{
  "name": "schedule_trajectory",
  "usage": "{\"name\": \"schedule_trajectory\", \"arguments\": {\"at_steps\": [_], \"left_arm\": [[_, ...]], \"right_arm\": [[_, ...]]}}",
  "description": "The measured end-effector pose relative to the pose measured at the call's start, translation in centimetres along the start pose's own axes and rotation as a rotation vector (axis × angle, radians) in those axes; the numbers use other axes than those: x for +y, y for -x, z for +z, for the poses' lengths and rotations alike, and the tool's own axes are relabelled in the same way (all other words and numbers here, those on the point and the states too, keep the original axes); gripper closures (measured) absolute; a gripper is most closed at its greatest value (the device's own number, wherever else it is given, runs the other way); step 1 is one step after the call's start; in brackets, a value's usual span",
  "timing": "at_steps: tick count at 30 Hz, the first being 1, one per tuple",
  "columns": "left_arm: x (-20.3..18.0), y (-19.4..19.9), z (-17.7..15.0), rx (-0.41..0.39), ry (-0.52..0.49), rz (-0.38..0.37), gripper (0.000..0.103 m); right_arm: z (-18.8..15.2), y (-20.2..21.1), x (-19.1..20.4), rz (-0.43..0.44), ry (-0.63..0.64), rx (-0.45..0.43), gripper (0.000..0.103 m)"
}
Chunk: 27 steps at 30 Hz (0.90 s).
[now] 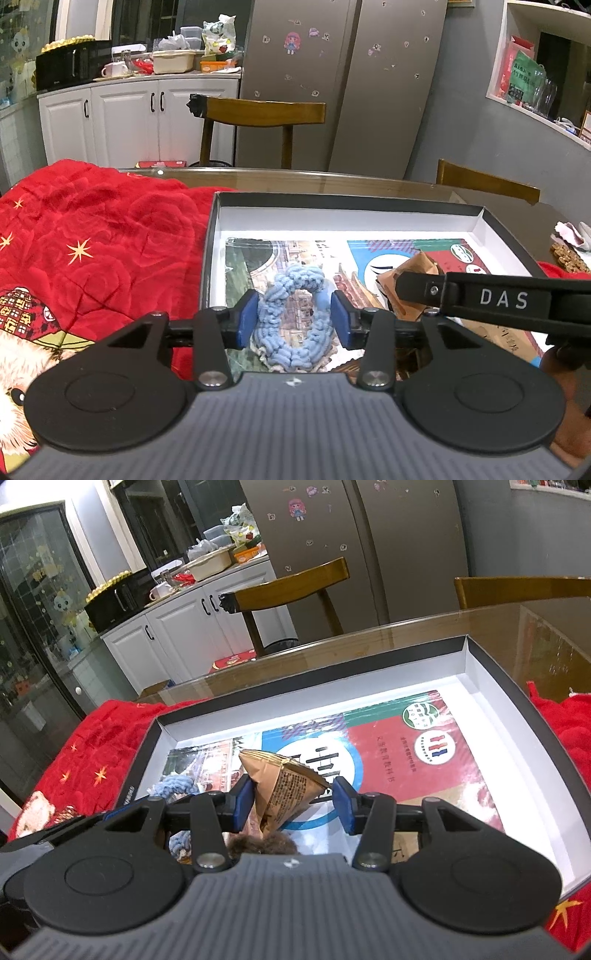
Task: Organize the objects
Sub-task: 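Open both grippers to release the scrunchie and snack into the box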
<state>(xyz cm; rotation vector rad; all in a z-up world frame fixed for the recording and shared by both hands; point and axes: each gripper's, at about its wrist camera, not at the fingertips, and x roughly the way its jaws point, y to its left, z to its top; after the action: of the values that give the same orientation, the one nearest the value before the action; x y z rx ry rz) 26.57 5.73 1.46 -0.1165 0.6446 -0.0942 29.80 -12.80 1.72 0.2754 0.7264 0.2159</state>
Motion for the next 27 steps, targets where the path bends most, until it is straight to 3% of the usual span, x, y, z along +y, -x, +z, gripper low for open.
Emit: {"name": "schedule_trajectory", "arguments": {"at_steps": [6,13,21,24,27], "left_arm": [[0.4,1.2,0.8,-0.044,0.014,0.018,0.038],[2.0,4.3,3.0,-0.119,0.081,-0.008,0.034],[1.7,10.2,5.1,-0.216,0.057,-0.032,0.031],[0.5,13.2,5.3,-0.257,0.033,-0.068,0.021],[-1.4,16.4,4.8,-0.301,-0.001,-0.119,0.021]], "right_arm": [[0.7,1.2,-0.3,0.03,-0.029,-0.023,0.035],[1.9,4.4,0.5,0.061,-0.007,-0.113,0.029],[3.7,12.0,0.9,0.111,0.001,-0.252,0.022],[3.4,15.4,0.8,0.112,0.026,-0.311,0.017],[2.7,18.5,0.1,0.108,0.036,-0.345,0.016]]}}
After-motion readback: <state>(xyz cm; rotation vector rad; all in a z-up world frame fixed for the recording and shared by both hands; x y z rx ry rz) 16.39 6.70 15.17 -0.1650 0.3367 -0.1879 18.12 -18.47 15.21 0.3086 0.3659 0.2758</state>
